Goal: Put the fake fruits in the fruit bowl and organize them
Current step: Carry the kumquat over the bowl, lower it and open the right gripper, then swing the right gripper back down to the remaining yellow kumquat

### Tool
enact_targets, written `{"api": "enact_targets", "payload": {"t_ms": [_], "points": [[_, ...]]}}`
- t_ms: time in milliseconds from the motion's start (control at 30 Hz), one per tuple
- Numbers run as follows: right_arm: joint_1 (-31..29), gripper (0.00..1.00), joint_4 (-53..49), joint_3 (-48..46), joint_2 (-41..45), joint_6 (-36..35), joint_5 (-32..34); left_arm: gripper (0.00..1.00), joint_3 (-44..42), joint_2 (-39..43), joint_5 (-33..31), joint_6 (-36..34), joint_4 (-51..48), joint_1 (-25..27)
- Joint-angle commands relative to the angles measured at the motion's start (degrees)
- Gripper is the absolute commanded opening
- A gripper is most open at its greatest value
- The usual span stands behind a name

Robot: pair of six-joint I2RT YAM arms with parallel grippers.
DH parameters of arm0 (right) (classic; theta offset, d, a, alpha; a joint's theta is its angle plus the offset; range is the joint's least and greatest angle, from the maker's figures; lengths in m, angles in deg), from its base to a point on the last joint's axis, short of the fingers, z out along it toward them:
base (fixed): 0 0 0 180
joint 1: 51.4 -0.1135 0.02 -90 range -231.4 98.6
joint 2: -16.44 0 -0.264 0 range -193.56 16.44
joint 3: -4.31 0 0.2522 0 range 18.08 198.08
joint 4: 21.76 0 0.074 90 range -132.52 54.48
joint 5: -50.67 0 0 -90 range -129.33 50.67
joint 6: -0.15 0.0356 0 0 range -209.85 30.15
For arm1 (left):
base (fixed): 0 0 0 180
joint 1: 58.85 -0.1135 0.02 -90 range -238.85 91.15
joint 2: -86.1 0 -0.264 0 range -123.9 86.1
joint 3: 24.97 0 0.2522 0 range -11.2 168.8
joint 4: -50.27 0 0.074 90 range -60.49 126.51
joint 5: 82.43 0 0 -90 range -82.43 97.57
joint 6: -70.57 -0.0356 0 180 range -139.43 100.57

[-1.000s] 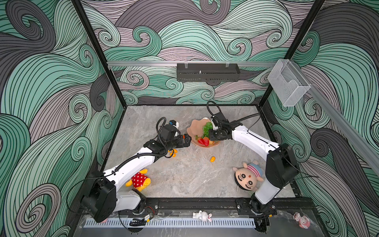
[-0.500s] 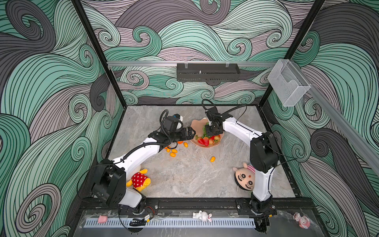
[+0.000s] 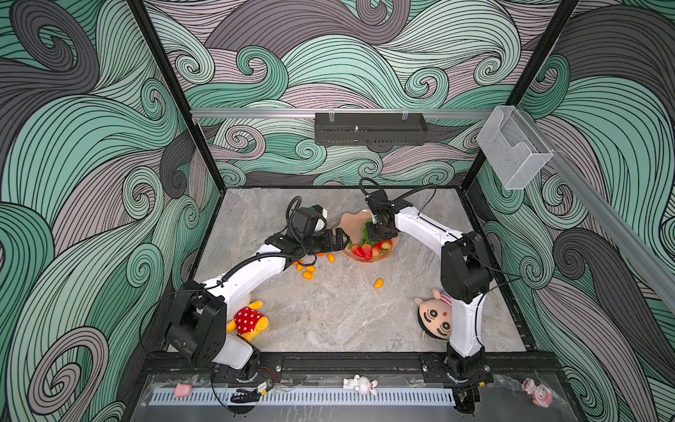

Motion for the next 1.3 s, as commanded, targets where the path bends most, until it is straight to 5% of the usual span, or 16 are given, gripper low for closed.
{"api": "enact_targets", "payload": {"t_ms": [0, 533, 1000, 1267], "points": [[0.35, 0.27, -1.36, 1.37, 0.79, -0.61, 0.23, 0.99, 1.56, -0.24, 0.83, -0.85, -1.13, -0.36], [0.26, 0.32, -1.78, -2.58, 9.67, 0.55, -1.74, 0.99, -1.39, 6.18, -2.21, -3.32, -4.18, 1.84], [-5.36, 0.32, 8.83, -33.99, 32.84, 11.51, -3.05, 0.99, -13.27, 14.31, -14.43, -2.87, 1.66, 16.61], [-8.31, 0.38, 17.19, -44.41, 35.72, 20.91, -2.36, 0.99, -17.01, 12.87, -17.06, -0.44, 5.64, 20.72]]}}
